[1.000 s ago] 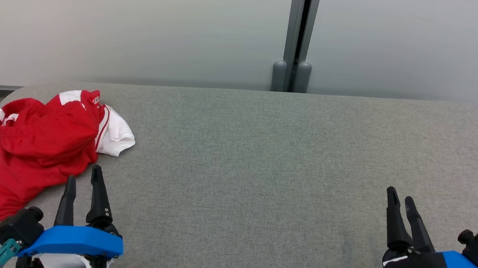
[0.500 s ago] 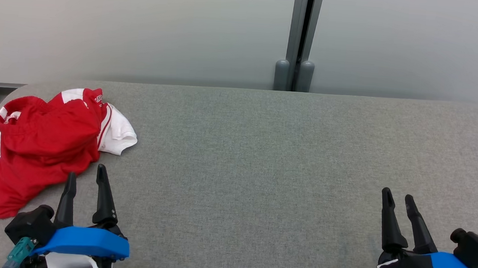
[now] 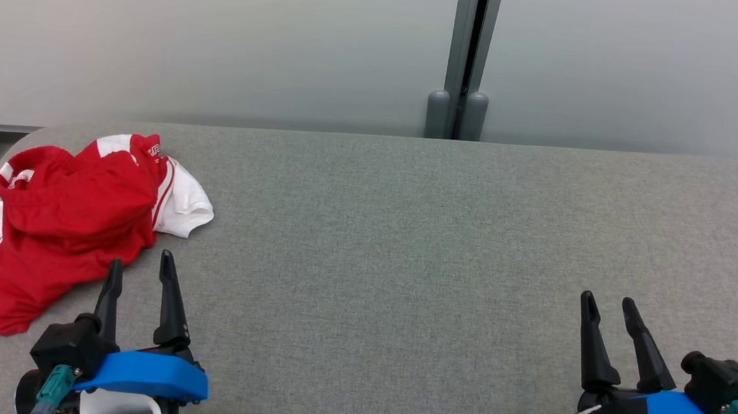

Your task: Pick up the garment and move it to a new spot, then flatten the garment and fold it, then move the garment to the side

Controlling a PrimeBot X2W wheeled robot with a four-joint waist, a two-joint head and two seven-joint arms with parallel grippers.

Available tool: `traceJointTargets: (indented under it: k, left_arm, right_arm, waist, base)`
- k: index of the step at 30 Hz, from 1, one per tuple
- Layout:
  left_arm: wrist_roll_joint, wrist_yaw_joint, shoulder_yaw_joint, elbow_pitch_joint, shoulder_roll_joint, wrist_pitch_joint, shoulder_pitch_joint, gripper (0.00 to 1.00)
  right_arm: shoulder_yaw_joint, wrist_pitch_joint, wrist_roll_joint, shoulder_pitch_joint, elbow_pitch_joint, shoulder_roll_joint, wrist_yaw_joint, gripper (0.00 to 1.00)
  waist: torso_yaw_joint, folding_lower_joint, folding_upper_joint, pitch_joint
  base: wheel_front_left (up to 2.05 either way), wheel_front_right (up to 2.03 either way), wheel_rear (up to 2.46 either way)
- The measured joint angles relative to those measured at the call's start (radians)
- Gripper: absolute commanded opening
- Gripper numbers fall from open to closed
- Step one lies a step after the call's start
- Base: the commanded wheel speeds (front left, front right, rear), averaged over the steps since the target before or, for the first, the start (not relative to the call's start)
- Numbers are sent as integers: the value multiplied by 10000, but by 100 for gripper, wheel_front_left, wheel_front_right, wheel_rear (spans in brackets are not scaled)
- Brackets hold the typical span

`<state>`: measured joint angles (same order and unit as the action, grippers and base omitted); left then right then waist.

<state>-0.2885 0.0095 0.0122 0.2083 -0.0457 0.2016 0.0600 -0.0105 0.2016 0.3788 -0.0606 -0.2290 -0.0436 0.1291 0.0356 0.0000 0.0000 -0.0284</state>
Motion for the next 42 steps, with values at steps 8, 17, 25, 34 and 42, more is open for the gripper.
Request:
traceJointTargets:
  k: [8, 17, 25, 34, 42]
  left_arm:
    - [602, 33, 54, 94, -13, 174, 32, 100]
    - [1239, 88, 128, 244, -23, 334, 39, 100]
    - [1737, 123, 226, 397, -29, 481, 39, 100]
    - [2146, 207, 288, 476, -35, 600, 43, 100]
    - [2107, 201, 282, 560, -35, 600, 65, 100]
  right_arm:
    - [38, 157, -717, -17, -4, -6, 2, 100]
    - [44, 347, -1459, -23, -31, -15, 2, 100]
    - [33, 476, -2056, -21, -75, -23, 2, 100]
    - [88, 594, -2497, -21, -119, -29, 4, 100]
    - [96, 594, -2504, -22, -182, -31, 4, 100]
  waist:
    - [27, 0, 0, -32]
    - [54, 0, 0, -39]
    - [96, 0, 0, -14]
    - [136, 0, 0, -58]
    - [150, 0, 0, -44]
  base:
    - [0, 0, 0]
    - [0, 0, 0]
    - [0, 0, 0]
    - [0, 0, 0]
    - [0, 0, 0]
